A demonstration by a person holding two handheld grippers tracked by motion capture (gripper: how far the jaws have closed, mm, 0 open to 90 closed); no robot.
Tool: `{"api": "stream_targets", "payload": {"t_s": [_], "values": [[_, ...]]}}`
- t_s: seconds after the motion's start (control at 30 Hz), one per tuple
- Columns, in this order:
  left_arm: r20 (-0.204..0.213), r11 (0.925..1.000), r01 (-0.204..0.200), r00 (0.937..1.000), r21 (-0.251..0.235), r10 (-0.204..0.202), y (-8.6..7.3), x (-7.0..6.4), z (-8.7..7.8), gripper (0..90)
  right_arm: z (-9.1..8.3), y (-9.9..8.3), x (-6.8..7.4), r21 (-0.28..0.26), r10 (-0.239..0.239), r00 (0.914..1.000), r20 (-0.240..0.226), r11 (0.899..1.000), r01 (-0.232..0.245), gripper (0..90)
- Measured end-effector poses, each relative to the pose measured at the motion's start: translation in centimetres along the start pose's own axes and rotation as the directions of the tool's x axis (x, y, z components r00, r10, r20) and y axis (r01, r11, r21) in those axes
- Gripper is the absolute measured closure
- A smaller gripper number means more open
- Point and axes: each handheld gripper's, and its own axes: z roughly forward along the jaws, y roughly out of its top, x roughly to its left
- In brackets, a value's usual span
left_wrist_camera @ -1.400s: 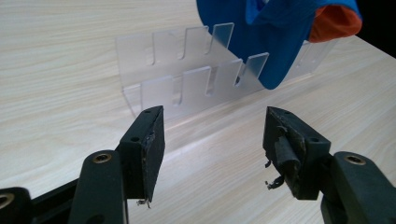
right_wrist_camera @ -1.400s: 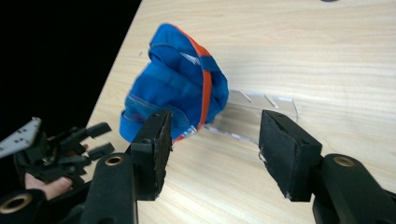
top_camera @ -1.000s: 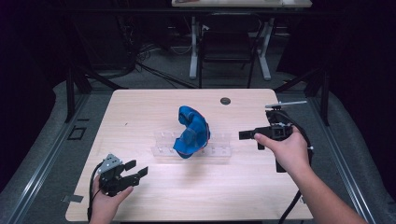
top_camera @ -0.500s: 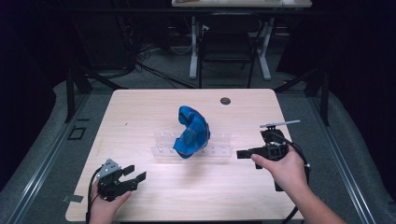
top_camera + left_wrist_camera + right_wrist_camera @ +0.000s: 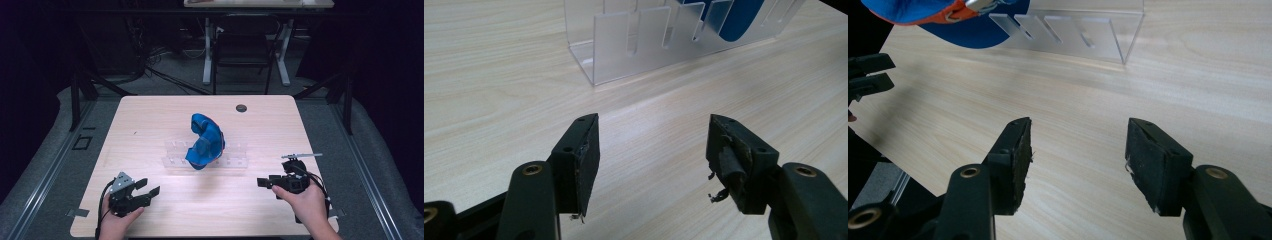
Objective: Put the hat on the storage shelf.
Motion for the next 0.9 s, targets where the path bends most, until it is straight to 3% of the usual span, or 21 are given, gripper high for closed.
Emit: {"api": "stream_targets", "payload": {"t_s": [0.33, 0.47, 0.73, 0.77, 0.9], "values": [[-0.011, 0.9999, 0.008, 0.9999, -0.008, -0.008, -0.2, 0.0, 0.2, 39.1, 1.1, -2.9, -0.9, -0.059, 0.01, 1.0, 0.001, 0.998, -0.01, 43.4], [-0.009, 1.0, 0.004, 0.9999, 0.0, -0.004, -0.3, 0.0, 0.4, 39.2, 1.7, -3.8, -1.5, -0.085, 0.031, 0.9986, -0.042, 0.996, -0.035, 43.4], [-0.002, 1.0, -0.003, 1.0, 0.009, 0.003, -0.3, -0.1, 0.5, 39.1, 2.5, -4.8, -2.1, -0.135, 0.011, 0.9996, -0.026, 0.991, -0.014, 43.6], [-0.002, 0.9999, -0.006, 1.0, 0.01, 0.006, -0.3, -0.1, 0.6, 39.2, 2.7, -5.2, -2.3, -0.168, -0.012, 0.9996, -0.024, 0.986, 0.008, 43.7], [-0.003, 0.9999, -0.012, 0.9999, 0.011, 0.012, -0.4, -0.2, 0.7, 39.2, 3.0, -5.6, -2.7, -0.173, -0.02, 0.9995, -0.023, 0.985, 0.016, 42.4]]}}
